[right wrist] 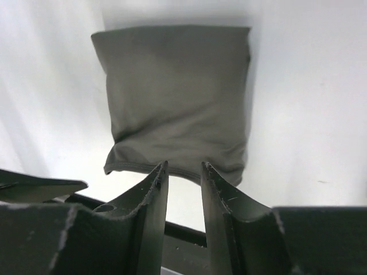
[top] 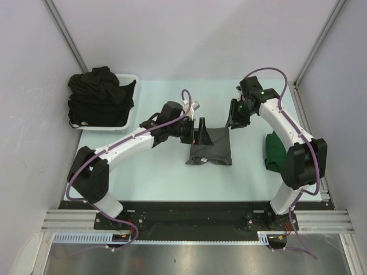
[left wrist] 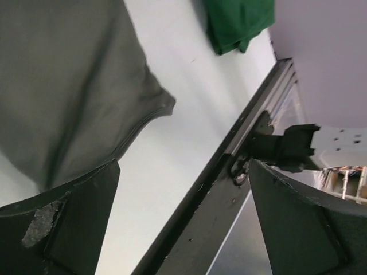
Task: Fold and stack the t-shirts
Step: Smooth out wrinkles on the folded tshirt
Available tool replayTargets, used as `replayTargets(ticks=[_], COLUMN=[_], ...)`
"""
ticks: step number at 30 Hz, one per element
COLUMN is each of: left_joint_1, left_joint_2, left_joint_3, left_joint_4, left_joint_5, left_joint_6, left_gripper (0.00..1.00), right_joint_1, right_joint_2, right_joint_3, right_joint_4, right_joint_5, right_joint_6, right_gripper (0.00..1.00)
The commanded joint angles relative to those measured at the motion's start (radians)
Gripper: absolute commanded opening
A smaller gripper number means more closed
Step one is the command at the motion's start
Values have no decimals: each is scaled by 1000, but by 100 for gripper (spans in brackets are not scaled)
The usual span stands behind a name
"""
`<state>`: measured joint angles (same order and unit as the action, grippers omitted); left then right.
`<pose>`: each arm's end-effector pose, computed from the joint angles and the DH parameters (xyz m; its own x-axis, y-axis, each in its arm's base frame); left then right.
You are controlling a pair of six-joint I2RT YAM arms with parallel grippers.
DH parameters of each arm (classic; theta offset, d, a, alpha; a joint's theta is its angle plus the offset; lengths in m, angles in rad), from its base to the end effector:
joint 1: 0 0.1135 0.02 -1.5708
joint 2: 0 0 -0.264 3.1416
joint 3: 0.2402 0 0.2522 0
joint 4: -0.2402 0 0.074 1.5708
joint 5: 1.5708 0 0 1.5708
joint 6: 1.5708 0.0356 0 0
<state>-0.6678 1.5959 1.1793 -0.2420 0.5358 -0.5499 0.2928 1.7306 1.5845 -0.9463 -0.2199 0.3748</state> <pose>0.2696 -0.2357 0.2691 -0.8536 0.1010 -0.5110 0.4731 0.5605 -0.6797 0.3455 0.1123 0.3013 -0.9293 0.0930 -0.3575 -0.0404 0.9364 0.3487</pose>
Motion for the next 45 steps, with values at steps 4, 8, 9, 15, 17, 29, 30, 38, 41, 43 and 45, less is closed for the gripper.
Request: replayTargets(ticks=[4,8,9,15,17,29,30,38,41,43,45], left_joint_1=[-9,-9,-9,-7,-7,36,42,97,99,99,99], left_joint_2=[-132,-178,-188,-217,-228,-448,-465,-377,-286,-202,-145], left_joint_3=[92,132,138,92,62,-165,-197,-165,-123,-78,-60], left_joint_4=[210,239,239,237,286,661,685,466,304,183,144], left_joint_5=[-140,-155,-154,-201,-175,-203,-220,-105,-155,-177,-203], left_joint_6=[7,105,114,-10,-31,-134,-186,-202,-177,-147,-108], left_gripper=[99,100,99,100,100,99,100,50,0,0,0], right_joint_1=[-41,-52,-55,-57,-57,-57,-57,-46,-40,-31,-20], right_joint_2=[-63,-45,-43,-11,-5,-23,-23,-9,-13,-8,3], right_joint_3=[49,77,83,117,123,114,115,95,74,65,55], right_joint_4=[20,7,7,7,4,14,14,12,24,40,58], right_joint_5=[83,97,100,108,116,154,151,165,165,153,160], right_joint_6=[-54,-63,-62,-62,-65,-54,-51,-56,-53,-53,-56], right_gripper=[37,38,38,38,38,40,40,40,40,40,40])
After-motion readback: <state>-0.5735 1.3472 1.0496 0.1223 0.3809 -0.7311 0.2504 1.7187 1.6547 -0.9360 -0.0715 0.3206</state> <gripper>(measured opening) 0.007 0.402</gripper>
